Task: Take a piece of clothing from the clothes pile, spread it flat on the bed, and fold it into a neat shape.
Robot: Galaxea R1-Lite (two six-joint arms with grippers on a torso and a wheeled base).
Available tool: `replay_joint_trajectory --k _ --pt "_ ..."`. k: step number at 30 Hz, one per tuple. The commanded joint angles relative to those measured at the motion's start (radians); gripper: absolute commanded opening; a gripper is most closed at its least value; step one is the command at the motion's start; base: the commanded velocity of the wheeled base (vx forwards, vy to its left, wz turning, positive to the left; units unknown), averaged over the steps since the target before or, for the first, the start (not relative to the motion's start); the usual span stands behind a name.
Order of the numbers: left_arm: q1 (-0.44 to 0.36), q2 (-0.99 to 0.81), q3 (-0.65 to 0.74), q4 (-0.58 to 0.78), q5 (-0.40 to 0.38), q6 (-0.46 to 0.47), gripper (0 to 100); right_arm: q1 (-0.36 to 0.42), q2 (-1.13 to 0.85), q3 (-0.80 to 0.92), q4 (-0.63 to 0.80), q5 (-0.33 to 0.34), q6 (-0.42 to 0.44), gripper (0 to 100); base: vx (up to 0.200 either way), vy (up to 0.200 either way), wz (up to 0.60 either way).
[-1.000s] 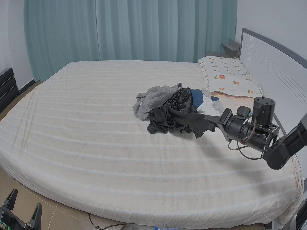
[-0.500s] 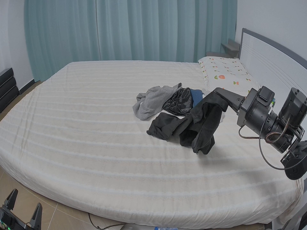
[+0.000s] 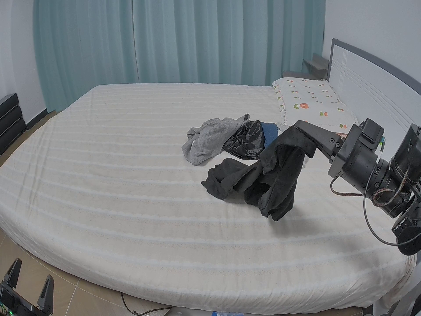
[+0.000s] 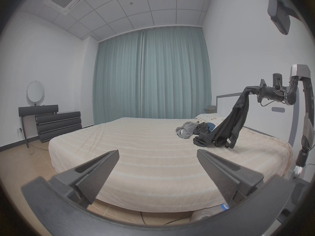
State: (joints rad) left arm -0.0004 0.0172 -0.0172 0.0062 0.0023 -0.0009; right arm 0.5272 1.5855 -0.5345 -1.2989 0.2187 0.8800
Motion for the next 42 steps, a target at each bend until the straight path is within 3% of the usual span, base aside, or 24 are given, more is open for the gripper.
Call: replay_joint_trajectory --k 1,2,4,6,8,11,16,18,26,27,29,31,32,33,36,42 --pt "0.000 -0.016 -0.058 -0.049 0.004 -0.044 100 0.005 -0.012 0.002 0.000 0.001 -0.003 0 0.000 0.000 0.00" --pt "0.000 0.073 -0.214 -0.089 0.005 -0.126 100 0.010 -0.015 0.002 0.000 0.001 -0.003 0 0.000 0.000 0.00" --pt "0.007 0.190 -0.273 -0.078 -0.007 -0.148 100 0.014 -0.009 0.007 0.000 0.002 -0.003 0 0.000 0.000 0.00" --pt "0.002 0.234 -0.274 -0.083 -0.005 -0.122 100 0.025 -0.009 0.013 0.000 0.002 -0.004 0 0.000 0.000 0.00" --pt "-0.006 0.316 -0.263 -0.071 -0.031 -0.036 100 0.036 -0.006 0.022 0.000 0.001 -0.009 0 0.000 0.000 0.00" --pt "-0.015 0.446 -0.250 -0.058 -0.108 0.039 100 0.042 0.005 0.031 0.001 0.001 -0.018 0 0.000 0.000 0.00" --pt "-0.039 0.649 -0.254 -0.068 -0.189 0.088 100 0.045 0.034 0.014 0.001 -0.004 -0.049 0 0.000 0.000 0.00" --pt "-0.110 0.839 -0.257 -0.107 -0.191 0.119 100 0.045 0.037 -0.002 0.017 -0.004 -0.067 0 0.000 0.000 0.00" --pt "-0.359 1.333 -0.296 -0.354 -0.183 0.104 100 0.039 0.025 -0.079 0.086 -0.010 -0.105 0 0.000 0.000 0.00" --pt "-0.359 1.333 -0.296 -0.354 -0.183 0.104 100 0.039 0.025 -0.079 0.086 -0.010 -0.105 0 0.000 0.000 0.00" --pt "-0.440 1.517 -0.322 -0.508 -0.117 0.055 100 0.036 0.005 -0.099 0.130 -0.012 -0.119 0 0.000 0.000 0.00" --pt "-0.440 1.517 -0.322 -0.508 -0.117 0.055 100 0.036 0.005 -0.099 0.130 -0.012 -0.119 0 0.000 0.000 0.00" --pt "-0.541 1.698 -0.379 -0.666 -0.012 -0.057 100 0.034 -0.007 -0.128 0.144 -0.013 -0.119 0 0.000 0.000 0.00" --pt "-0.578 1.756 -0.409 -0.715 0.031 -0.117 100 0.034 -0.009 -0.136 0.152 -0.013 -0.119 0 0.000 0.000 0.00" --pt "-0.642 1.883 -0.498 -0.759 0.090 -0.226 100 0.034 -0.009 -0.154 0.161 -0.013 -0.119 0 0.000 0.000 0.00" --pt "-0.659 2.054 -0.664 -0.762 0.104 -0.261 100 0.039 -0.022 -0.173 0.161 -0.013 -0.119 0 0.000 0.000 0.00"
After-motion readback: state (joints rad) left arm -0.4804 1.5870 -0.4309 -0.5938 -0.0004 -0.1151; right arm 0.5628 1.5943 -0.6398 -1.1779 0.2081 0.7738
